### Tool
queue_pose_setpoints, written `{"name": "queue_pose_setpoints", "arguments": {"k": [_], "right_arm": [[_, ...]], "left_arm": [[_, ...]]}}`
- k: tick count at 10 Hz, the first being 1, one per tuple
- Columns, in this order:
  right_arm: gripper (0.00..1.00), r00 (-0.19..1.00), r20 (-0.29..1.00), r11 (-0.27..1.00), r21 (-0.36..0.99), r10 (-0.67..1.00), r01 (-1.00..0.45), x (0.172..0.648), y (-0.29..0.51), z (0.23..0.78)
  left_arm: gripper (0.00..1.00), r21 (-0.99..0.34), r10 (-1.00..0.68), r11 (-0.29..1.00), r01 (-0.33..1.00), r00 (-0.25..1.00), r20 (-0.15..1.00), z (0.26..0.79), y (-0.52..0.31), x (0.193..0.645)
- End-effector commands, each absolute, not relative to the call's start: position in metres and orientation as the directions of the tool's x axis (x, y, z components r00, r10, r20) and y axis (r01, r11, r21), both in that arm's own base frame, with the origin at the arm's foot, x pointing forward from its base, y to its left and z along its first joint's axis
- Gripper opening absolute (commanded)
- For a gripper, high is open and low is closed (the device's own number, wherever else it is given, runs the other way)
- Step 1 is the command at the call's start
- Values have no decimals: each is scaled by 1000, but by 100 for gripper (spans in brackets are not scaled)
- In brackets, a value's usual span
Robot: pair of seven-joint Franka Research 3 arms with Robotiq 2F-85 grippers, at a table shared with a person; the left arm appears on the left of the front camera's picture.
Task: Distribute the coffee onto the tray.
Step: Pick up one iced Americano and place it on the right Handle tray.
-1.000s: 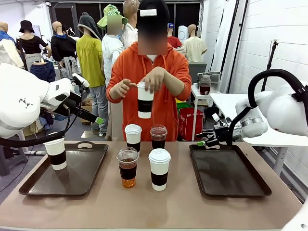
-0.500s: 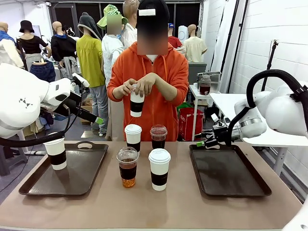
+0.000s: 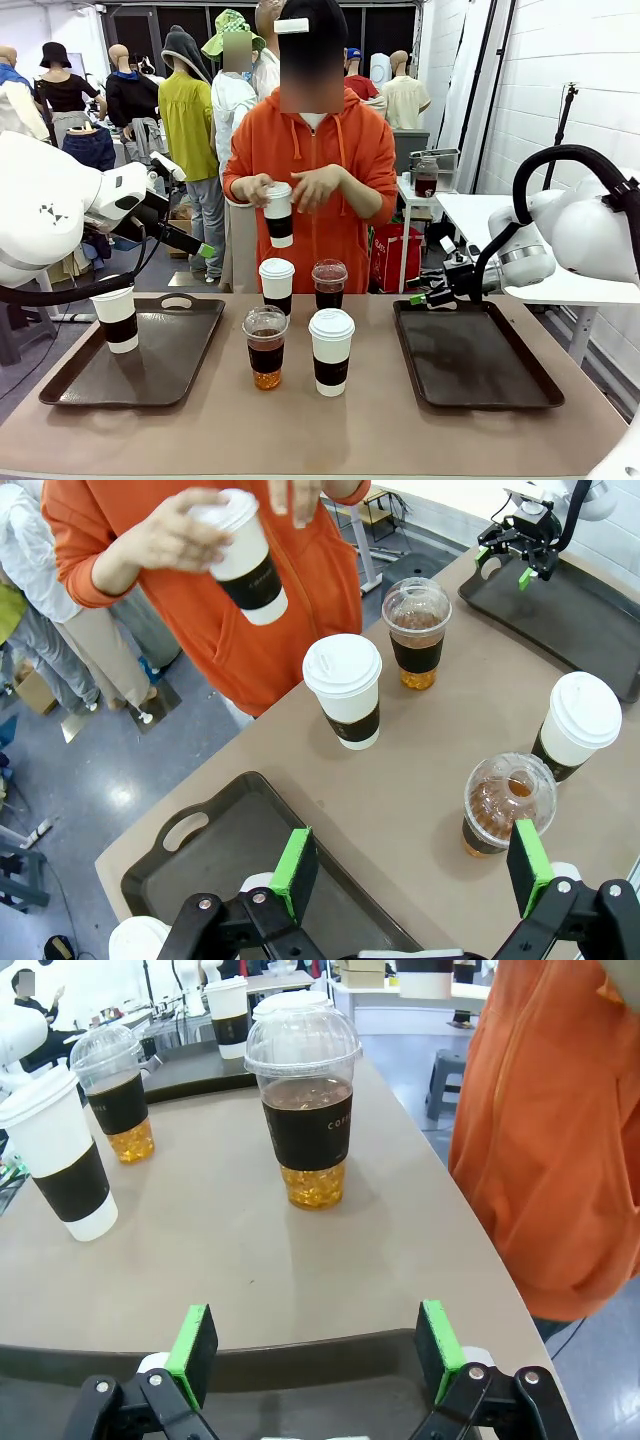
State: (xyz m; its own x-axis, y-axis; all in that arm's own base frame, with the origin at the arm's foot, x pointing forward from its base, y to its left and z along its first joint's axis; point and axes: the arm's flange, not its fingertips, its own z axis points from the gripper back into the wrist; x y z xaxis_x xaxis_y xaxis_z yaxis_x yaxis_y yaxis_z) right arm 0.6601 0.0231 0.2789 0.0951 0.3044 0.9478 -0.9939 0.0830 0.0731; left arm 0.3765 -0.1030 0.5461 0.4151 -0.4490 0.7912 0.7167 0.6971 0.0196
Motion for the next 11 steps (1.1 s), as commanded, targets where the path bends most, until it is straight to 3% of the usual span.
{"name": "queue_pose_setpoints", "arguments": {"k": [1, 6, 11], "right_arm": [[100, 95, 948, 81, 74, 305, -994, 661, 27, 282], [100, 75, 974, 75, 60, 213, -995, 667, 65, 288], [100, 58, 982, -15, 62, 180, -998, 671, 115, 289]], "left_arm": [[100, 13, -446, 696, 718, 417, 792, 545, -102, 377], [100, 13, -446, 696, 718, 417, 792, 545, -102, 377], [100, 13, -446, 696, 718, 417, 792, 545, -102, 377]]}}
